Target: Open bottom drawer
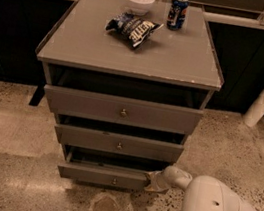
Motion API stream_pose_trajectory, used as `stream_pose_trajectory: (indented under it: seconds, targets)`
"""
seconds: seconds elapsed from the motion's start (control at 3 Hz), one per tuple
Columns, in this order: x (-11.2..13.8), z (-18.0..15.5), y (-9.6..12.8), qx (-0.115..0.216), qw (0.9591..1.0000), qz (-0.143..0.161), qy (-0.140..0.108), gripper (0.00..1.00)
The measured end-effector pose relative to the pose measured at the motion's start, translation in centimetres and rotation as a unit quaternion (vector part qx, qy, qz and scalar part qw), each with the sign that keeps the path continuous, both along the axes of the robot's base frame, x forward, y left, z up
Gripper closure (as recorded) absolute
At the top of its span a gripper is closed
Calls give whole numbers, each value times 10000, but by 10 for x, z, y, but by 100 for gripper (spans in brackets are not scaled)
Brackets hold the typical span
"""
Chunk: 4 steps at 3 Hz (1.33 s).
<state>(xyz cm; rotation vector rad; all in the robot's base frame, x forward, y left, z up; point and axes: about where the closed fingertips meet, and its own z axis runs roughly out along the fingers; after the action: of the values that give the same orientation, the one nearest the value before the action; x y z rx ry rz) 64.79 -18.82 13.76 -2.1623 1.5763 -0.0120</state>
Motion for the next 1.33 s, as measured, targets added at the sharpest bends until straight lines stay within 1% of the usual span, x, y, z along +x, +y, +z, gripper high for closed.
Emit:
stream_pose_trajectory:
  seconds: [0.33, 1.0, 1.33]
  targets:
    - [-11, -2, -1, -7, 10000, 5, -11, 100]
    - [-11, 2, -1, -7, 10000, 5, -11, 100]
    - [-21, 0, 0, 50, 10000, 22, -37, 100]
